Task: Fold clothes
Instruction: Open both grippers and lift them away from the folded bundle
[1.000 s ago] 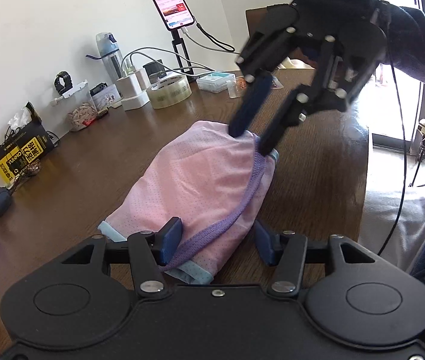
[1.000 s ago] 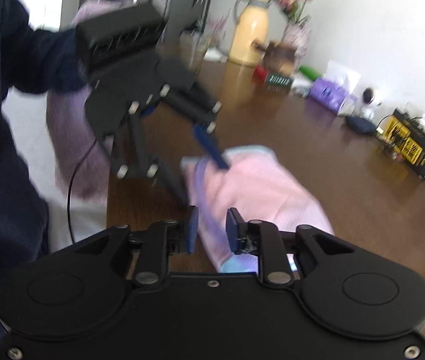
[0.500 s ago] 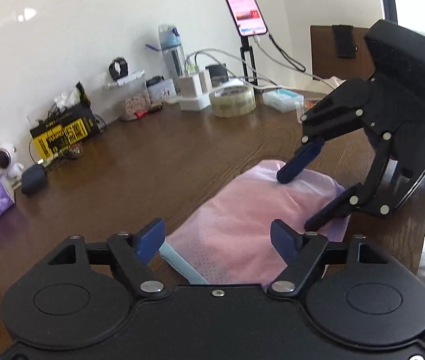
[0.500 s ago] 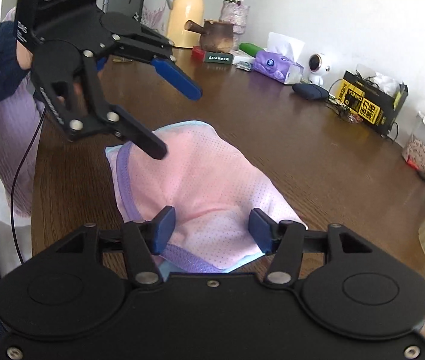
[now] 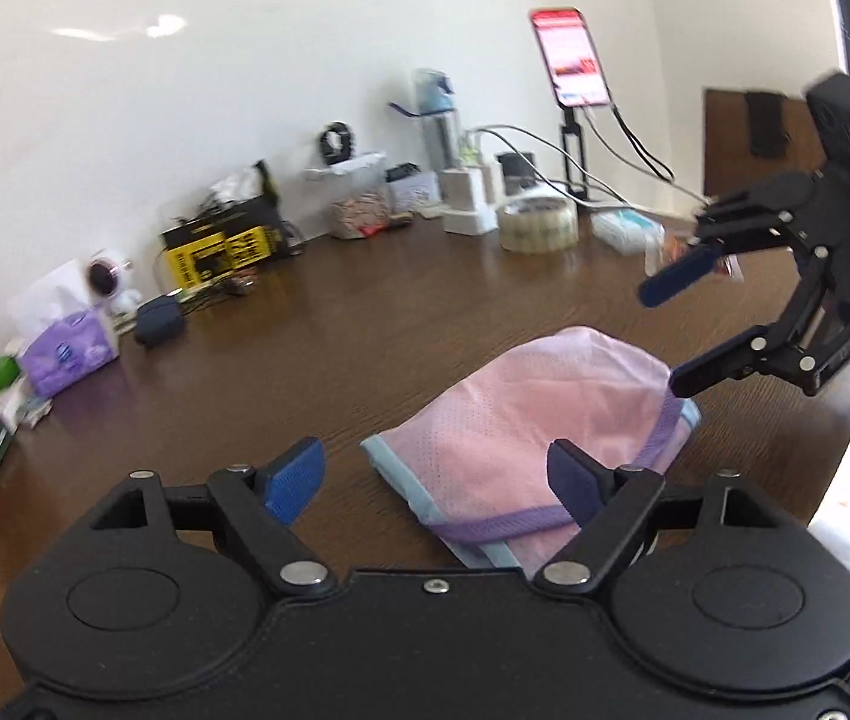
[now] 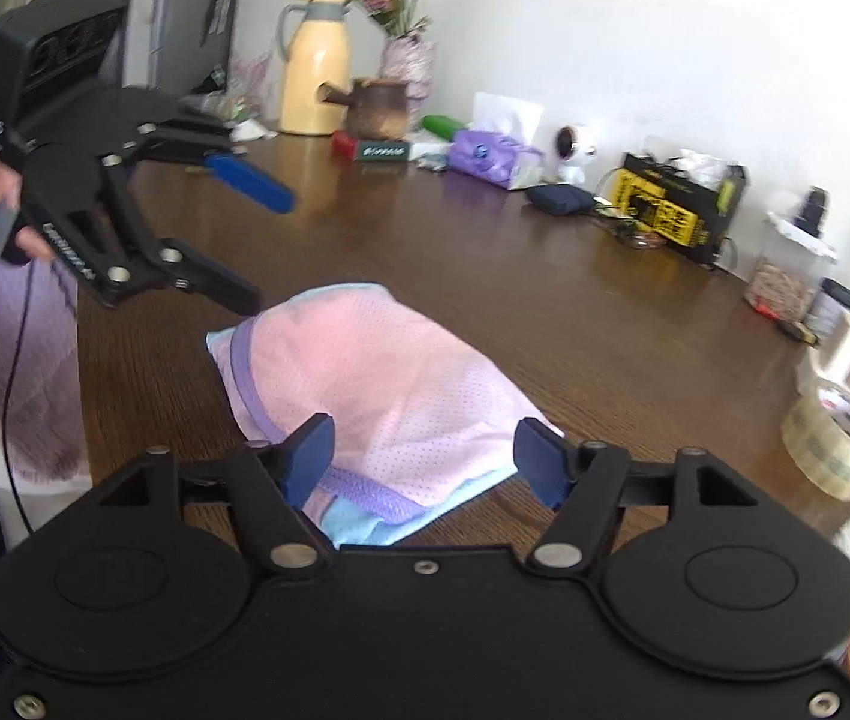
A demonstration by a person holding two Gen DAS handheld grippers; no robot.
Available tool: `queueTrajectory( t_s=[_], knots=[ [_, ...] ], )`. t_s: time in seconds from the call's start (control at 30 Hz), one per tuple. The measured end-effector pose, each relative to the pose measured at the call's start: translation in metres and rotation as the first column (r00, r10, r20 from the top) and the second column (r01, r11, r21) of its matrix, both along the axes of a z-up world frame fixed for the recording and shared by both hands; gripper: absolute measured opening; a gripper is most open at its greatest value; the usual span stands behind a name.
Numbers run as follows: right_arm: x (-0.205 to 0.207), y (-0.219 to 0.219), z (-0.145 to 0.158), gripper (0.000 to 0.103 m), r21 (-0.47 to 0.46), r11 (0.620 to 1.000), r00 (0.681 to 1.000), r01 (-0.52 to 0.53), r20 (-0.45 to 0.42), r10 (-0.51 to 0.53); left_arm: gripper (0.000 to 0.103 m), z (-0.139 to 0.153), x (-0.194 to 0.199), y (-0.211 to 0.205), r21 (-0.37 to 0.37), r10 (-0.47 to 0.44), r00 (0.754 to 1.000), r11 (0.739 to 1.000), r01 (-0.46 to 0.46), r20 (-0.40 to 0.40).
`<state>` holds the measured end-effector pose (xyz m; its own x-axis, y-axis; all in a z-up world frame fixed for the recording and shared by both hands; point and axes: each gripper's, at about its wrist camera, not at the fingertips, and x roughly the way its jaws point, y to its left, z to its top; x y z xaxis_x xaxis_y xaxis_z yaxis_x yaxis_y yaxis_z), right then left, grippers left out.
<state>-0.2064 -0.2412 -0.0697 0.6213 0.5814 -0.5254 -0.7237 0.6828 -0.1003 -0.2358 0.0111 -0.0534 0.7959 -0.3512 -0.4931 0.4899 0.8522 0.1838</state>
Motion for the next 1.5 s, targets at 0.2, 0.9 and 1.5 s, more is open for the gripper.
queueTrajectory(
  t_s=[0.2,0.9,1.5],
  knots=[
    [-0.031,-0.009,0.02,0.08,0.098,0.982,0.984,0.164,-0.088,-0.156,0.094,0.014,-0.046,0.004,-0.1,0.163,0.986,0.982,-0.16,0.023],
    [-0.161,0.009,0.012,0.092,0.263,0.888,0.911,0.378,0.069,-0.408,0.103,0.005,-0.111,-0.008,-0.148,0.442,0.894,0.891,-0.429,0.068],
    [-0.159,0.03,0.008,0.092,0.174,0.89,0.901,0.422,0.026,-0.433,0.103,0.002,-0.123,-0.027,-0.142,0.367,0.93,0.922,-0.361,0.019]
  ],
)
